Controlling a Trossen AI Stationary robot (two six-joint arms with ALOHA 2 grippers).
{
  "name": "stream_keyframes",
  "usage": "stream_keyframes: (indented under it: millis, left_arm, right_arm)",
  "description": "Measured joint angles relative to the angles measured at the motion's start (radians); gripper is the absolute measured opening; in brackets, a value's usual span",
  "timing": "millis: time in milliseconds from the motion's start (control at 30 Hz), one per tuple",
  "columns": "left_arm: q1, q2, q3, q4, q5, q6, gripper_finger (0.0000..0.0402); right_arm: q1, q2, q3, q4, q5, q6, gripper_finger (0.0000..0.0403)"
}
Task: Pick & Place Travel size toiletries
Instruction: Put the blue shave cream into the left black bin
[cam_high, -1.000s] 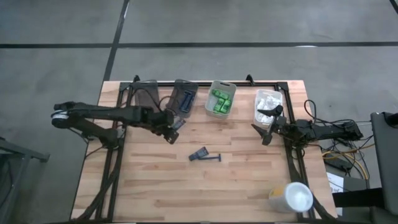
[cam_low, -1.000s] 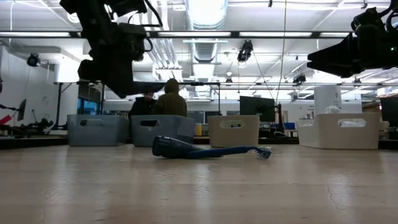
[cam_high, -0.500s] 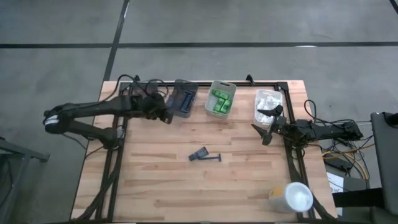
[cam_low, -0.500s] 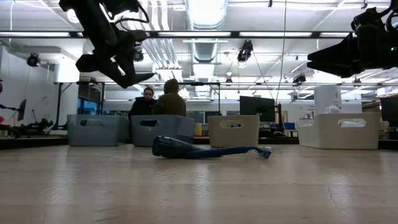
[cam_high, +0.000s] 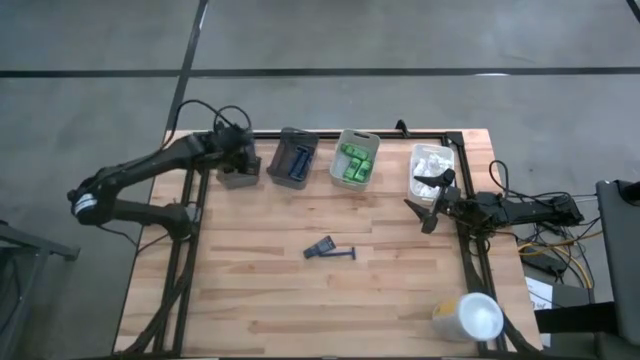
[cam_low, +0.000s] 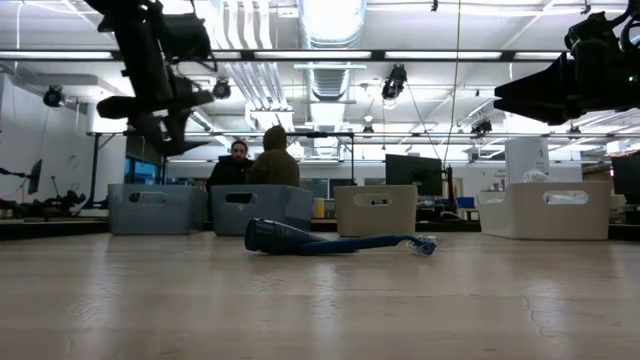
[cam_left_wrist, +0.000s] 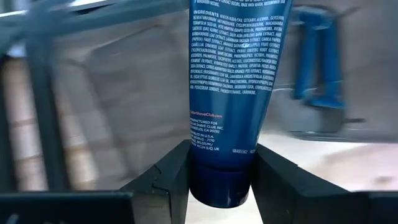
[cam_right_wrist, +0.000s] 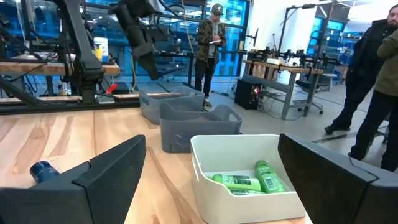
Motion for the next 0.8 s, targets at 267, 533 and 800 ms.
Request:
stream_keyframes:
  millis: [267, 533, 800]
  left_arm:
    - [0.189, 0.022, -0.011, -0.071, 0.009, 0.122, 0.0145]
    - [0.250, 0.118, -0.056, 0.020, 0.064, 0.154, 0.0145]
    - [0.264, 0.208, -0.058, 0.082, 0.026, 0.204, 0.0145]
  right_arm:
    - [0.000, 0.000, 0.000, 0.000, 0.000, -0.001, 0.0364]
    - [0.000, 0.000, 0.000, 0.000, 0.000, -0.001, 0.0364]
    - [0.000, 0.000, 0.000, 0.000, 0.000, -0.001, 0.0364]
